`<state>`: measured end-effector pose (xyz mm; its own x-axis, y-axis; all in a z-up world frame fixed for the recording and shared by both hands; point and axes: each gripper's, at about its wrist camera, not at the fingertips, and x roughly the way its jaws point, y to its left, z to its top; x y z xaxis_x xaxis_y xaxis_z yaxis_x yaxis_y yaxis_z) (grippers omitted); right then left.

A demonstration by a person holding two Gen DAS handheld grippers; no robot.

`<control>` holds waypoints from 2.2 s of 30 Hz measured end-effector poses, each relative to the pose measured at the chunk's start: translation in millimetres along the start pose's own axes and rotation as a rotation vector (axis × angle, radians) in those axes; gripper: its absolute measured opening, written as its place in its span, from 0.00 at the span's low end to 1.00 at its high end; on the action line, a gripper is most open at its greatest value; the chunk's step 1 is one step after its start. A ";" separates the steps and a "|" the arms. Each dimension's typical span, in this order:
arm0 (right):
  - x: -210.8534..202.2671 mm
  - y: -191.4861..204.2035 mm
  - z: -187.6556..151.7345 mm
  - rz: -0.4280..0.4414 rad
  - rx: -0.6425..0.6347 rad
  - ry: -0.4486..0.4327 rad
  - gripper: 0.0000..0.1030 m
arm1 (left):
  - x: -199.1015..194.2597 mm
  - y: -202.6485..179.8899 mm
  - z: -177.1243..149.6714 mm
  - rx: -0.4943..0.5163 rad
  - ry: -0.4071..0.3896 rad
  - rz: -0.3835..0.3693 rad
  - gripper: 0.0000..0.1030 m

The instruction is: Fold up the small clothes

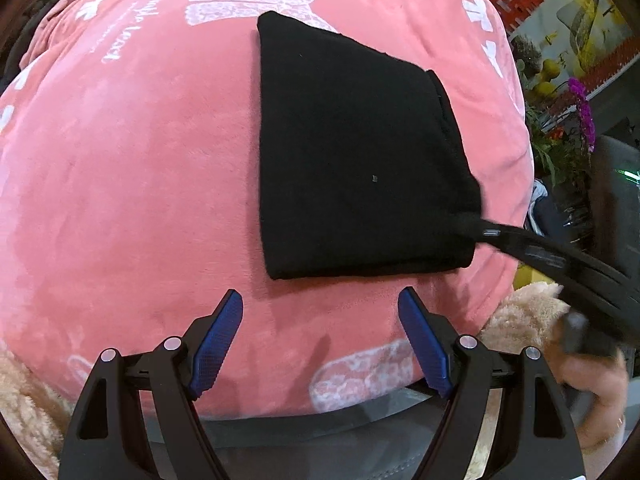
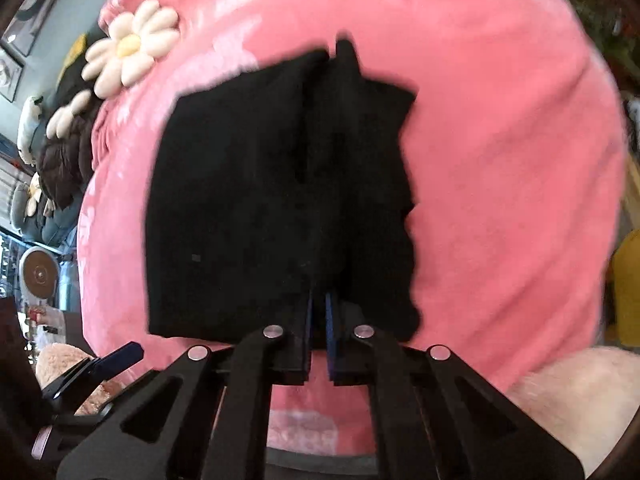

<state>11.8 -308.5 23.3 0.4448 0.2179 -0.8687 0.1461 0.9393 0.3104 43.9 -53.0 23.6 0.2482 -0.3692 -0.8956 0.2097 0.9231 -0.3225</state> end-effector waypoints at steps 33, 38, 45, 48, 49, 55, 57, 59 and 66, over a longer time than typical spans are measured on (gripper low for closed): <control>40.1 -13.4 44.2 -0.045 0.020 0.002 0.78 | 26.3 -4.0 52.9 -0.001 0.013 0.078 0.75; 52.2 -13.9 39.3 -0.011 0.033 0.035 0.79 | 33.4 -0.6 61.2 -0.019 0.019 0.051 0.75; 73.7 -15.2 38.3 0.042 0.058 0.066 0.81 | 59.0 29.2 78.8 -0.178 0.058 -0.080 0.75; 78.5 -16.5 39.3 0.052 0.070 0.055 0.79 | 59.7 37.0 80.2 -0.221 0.017 -0.146 0.78; 78.3 -17.1 40.0 0.058 0.074 0.049 0.76 | 58.0 36.8 80.3 -0.214 0.001 -0.169 0.72; 68.8 -16.0 45.7 0.200 0.150 0.065 0.21 | 44.0 36.3 80.3 -0.187 0.001 -0.276 0.14; 56.5 -5.9 45.7 0.205 0.139 0.057 0.20 | 28.6 33.9 80.1 -0.180 -0.020 -0.285 0.13; 42.7 7.1 43.1 0.215 0.121 0.064 0.19 | 13.9 31.6 78.6 -0.176 -0.031 -0.296 0.13; 9.0 54.7 14.0 0.239 0.060 0.183 0.19 | -39.8 50.7 57.8 -0.223 0.047 -0.324 0.12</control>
<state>36.2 -258.9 37.9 0.3072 0.4798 -0.8218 0.1113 0.8395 0.5318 99.3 2.2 60.6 0.1586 -0.6444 -0.7480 0.0584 0.7624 -0.6445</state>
